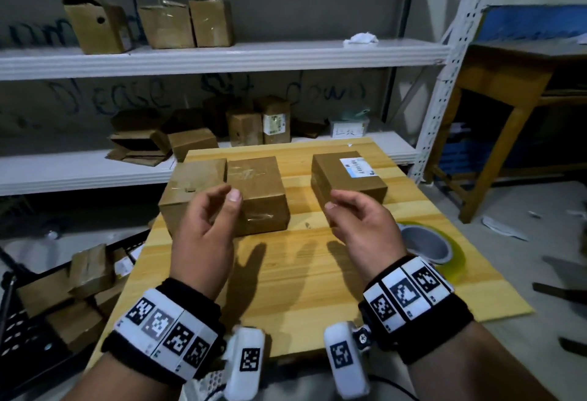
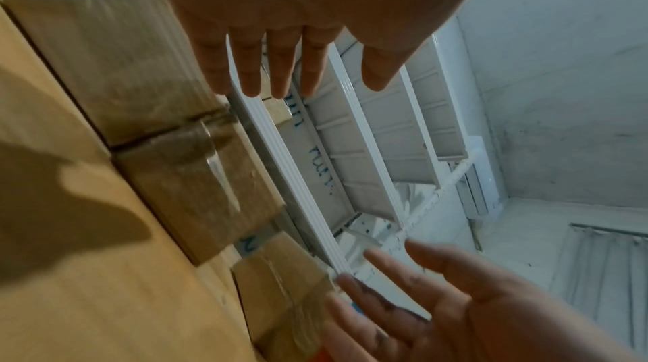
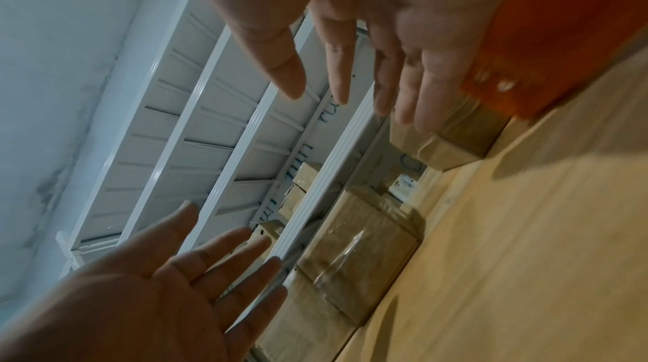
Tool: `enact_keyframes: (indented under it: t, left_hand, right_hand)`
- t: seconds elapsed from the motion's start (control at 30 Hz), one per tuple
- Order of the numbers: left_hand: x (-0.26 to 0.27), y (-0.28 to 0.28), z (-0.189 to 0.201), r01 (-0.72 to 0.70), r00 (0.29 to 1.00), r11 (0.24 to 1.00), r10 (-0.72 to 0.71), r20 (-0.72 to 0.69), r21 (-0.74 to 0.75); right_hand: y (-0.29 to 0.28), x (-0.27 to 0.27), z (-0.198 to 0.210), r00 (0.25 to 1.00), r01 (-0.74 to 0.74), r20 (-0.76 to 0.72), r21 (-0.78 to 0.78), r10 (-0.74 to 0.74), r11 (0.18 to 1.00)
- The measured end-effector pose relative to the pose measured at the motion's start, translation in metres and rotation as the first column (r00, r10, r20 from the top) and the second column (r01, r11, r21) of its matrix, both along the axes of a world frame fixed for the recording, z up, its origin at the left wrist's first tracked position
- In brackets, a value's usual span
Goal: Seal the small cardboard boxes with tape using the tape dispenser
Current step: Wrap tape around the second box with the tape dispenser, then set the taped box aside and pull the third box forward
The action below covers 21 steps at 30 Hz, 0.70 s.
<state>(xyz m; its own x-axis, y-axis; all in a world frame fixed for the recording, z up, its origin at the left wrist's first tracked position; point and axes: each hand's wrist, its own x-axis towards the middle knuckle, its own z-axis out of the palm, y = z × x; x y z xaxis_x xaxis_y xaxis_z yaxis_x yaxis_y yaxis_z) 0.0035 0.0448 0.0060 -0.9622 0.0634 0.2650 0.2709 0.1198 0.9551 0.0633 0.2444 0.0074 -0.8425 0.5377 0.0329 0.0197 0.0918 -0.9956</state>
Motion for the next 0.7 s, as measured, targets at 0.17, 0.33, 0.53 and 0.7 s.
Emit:
enact_keyframes:
  t: [0.17,0.33,0.53,0.7]
  left_hand:
    - [0.035,0.034,-0.009,0.162,0.986,0.985,-0.158,0.061,-0.06]
    - [0.045,0.057,-0.002,0.206,0.958,0.978,-0.209,0.195,0.035]
    - [0.007,0.094,0.011,0.203,0.891,0.964,-0.255,0.377,0.172]
    - [-0.024,0.129,0.01,0.233,0.841,0.953,-0.298,0.451,0.195]
  right_hand:
    - [0.025,0.024,0.002,1.0,0.014,0.005,-0.023,-0.013,1.0]
    - [0.051,0.039,0.018,0.996,0.079,-0.027,-0.185,-0.085,0.98]
    - [0.083,0.031,0.027,0.979,0.139,-0.094,-0.333,-0.179,0.933]
    - [0.091,0.021,0.034,0.978,0.192,-0.014,-0.33,-0.208,0.924]
